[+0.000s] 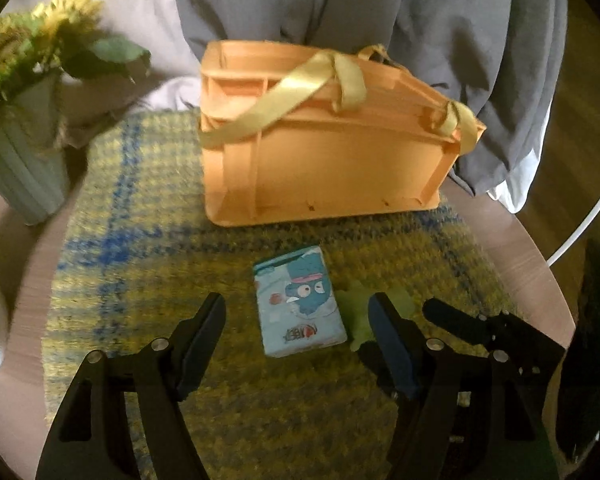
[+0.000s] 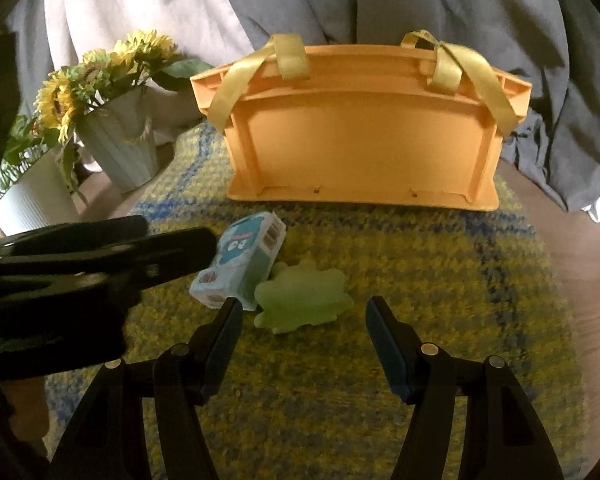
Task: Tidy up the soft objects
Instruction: 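Grasp the milk carton with the left gripper while the right grasps the green frog sponge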
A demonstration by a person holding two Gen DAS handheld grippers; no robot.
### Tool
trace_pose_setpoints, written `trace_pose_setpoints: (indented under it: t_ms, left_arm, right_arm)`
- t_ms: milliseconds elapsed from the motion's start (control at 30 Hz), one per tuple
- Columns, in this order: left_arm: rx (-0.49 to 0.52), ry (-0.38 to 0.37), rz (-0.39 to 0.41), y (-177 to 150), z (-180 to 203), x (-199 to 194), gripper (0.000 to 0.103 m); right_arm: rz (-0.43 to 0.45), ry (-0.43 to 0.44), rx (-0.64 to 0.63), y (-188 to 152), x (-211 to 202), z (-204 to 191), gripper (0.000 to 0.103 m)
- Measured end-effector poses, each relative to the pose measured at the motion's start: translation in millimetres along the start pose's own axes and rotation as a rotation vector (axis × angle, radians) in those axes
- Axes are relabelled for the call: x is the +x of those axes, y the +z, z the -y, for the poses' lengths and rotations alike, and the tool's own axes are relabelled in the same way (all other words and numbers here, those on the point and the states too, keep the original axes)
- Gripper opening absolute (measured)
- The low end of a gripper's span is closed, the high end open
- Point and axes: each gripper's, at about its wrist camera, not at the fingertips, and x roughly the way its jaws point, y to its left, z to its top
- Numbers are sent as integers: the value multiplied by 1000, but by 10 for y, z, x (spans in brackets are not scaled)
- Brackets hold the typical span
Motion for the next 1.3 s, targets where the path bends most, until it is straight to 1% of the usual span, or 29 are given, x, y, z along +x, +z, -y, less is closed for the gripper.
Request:
trace_pose_setpoints:
  t_ms: [133, 233, 267, 367, 467, 500, 533, 667, 767, 1000, 1200, 1300]
  left_arm:
    - [-21, -32, -55, 18, -8, 213, 69]
    - [-32, -43, -78, 32, -13, 331, 66]
    - [-34, -41, -83, 33, -18, 368, 64]
    - [-51, -43, -102, 26, -40, 468, 54]
    - [-53, -50, -108, 20, -56, 503, 53]
    - [-51, -49, -107, 22, -46, 511, 53]
    - [-48, -50, -106, 21, -37, 520, 53]
    - [-44, -47, -98, 25, -33, 490, 52]
    - [-41, -32, -83, 33, -48, 418, 52]
    - [-22, 23, -24, 60, -59, 173, 52]
    - [-13, 66, 11, 53, -64, -30, 52]
    - [-20, 72, 22, 24, -59, -114, 52]
  right_arm:
    - [3, -2, -15, 2, 52, -30, 65]
    - [-3, -6, -4, 16, 104, -20, 65]
    - [-6, -7, -1, 23, 126, -11, 65]
    - [-1, -21, -1, 30, 158, 17, 64]
    - [-6, -17, 3, 50, 211, 17, 63]
    - [-5, -17, 3, 54, 218, 14, 59]
    - [-6, -14, 0, 56, 225, 9, 58]
    - [-4, -20, -11, 63, 243, -11, 58]
    - [-2, -26, -6, 71, 227, -10, 58]
    - [9, -48, 14, 77, 142, 28, 58]
    - [24, -60, 16, 75, 55, 44, 57]
    - [37, -72, 15, 78, -29, 48, 57]
